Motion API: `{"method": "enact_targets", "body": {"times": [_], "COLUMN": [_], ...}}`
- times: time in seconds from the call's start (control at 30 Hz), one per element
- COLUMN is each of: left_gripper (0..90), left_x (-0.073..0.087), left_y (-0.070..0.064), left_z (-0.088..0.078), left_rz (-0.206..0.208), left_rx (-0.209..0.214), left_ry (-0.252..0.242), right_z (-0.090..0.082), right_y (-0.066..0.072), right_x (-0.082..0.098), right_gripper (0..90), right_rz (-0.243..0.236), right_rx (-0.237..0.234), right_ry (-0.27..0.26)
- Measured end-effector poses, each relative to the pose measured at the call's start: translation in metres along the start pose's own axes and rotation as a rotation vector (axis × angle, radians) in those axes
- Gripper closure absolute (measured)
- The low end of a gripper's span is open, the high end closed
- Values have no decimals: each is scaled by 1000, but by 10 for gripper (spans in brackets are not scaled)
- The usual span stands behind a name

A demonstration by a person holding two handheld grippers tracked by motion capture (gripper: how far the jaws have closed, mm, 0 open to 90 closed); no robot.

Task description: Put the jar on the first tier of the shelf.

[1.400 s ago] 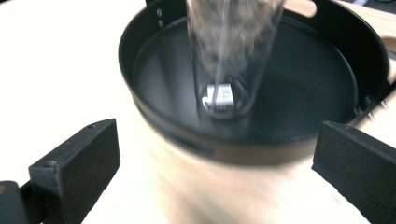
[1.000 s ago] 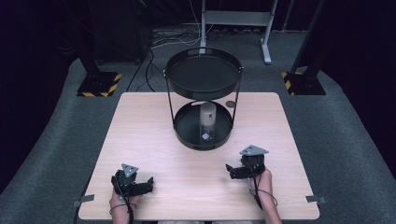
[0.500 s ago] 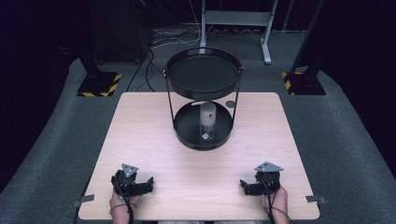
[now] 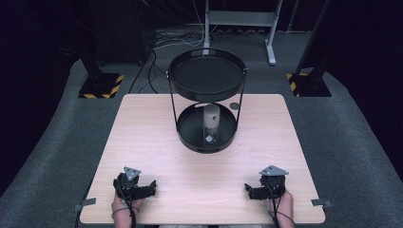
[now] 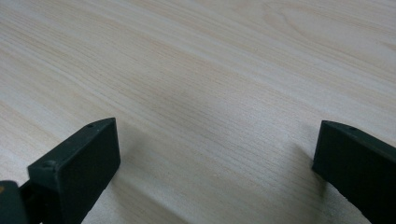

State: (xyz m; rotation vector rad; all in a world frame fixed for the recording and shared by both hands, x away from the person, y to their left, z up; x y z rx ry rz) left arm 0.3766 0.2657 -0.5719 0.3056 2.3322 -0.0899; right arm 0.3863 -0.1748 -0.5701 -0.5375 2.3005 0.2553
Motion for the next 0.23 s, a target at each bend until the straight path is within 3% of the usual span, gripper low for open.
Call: {"method": "enact_targets", "body": {"times": [0.23], "left_gripper": [3], "left_x": [0], "left_y": [0], "left_z": [0], "left_rz": [0], "left_rx": [-2], "left_ry": [-1], "right_z": [0], "right_y": [0], "right_x": [0], "right_gripper": [0], "right_rz": [-5], "right_rx": [-2], "right_ry": [0]}}
Point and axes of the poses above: each handheld gripper's, and its own axes: z roughly forward along the jaws, x roughly out of its underside, y roughly to its left, the point moved 6 cm from there along z, roughly forward along the jaws, and after that the axes turned 2 degrees about z, right-handed, at the moved point
